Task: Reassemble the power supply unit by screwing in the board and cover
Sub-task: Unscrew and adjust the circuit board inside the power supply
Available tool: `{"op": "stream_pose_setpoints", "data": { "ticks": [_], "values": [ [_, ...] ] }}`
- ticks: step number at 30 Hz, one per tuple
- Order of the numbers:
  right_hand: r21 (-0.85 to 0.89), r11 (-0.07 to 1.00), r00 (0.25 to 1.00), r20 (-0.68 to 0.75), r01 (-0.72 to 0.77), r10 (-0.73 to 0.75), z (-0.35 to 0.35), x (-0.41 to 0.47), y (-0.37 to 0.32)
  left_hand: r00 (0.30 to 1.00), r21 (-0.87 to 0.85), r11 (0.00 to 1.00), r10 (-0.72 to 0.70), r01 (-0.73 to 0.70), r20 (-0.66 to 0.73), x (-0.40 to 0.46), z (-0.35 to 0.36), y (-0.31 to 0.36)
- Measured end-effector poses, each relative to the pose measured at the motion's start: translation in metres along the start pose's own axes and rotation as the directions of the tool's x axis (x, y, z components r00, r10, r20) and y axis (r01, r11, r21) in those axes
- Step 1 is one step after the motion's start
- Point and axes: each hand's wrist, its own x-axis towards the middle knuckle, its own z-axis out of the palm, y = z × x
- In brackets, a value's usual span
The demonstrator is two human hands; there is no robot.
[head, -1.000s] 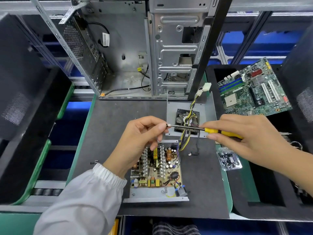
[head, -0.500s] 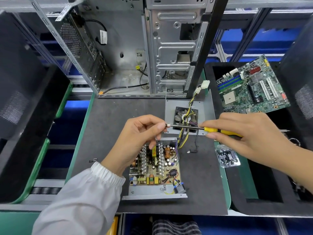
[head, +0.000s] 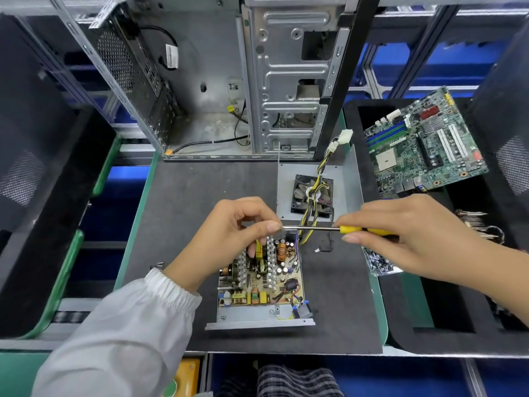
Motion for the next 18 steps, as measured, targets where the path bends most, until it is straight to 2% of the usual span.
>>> {"op": "stream_pose_setpoints", "data": {
  "ticks": [5, 10, 13, 16, 18],
  "values": [
    [0.074, 0.993, 0.996, 0.034, -0.09, 0.088, 0.009, -0.012, -0.001, 0.999, -0.131, 0.991, -0.025, 0.02, -0.031, -0.009, 0.005, -0.011],
    [0.074, 0.991, 0.993, 0.043, -0.115, 0.112, 0.011, -0.013, 0.0, 0.998, -0.135, 0.991, -0.017, 0.01, -0.053, -0.009, 0.009, -0.015],
    [0.069, 0.991, 0.993, 0.033, -0.114, 0.112, 0.011, -0.013, -0.001, 0.999, -0.091, 0.996, -0.008, 0.004, -0.044, -0.009, 0.005, -0.014],
    [0.063, 0.991, 0.993, 0.016, -0.122, 0.121, 0.011, -0.018, 0.001, 0.994, 0.015, 1.0, 0.013, -0.011, -0.112, -0.012, -0.002, -0.017],
    [0.066, 0.987, 0.989, 0.011, -0.149, 0.149, 0.01, -0.022, 0.004, 0.995, 0.082, 0.997, 0.004, 0.004, -0.101, -0.016, -0.002, -0.018]
  ]
}}
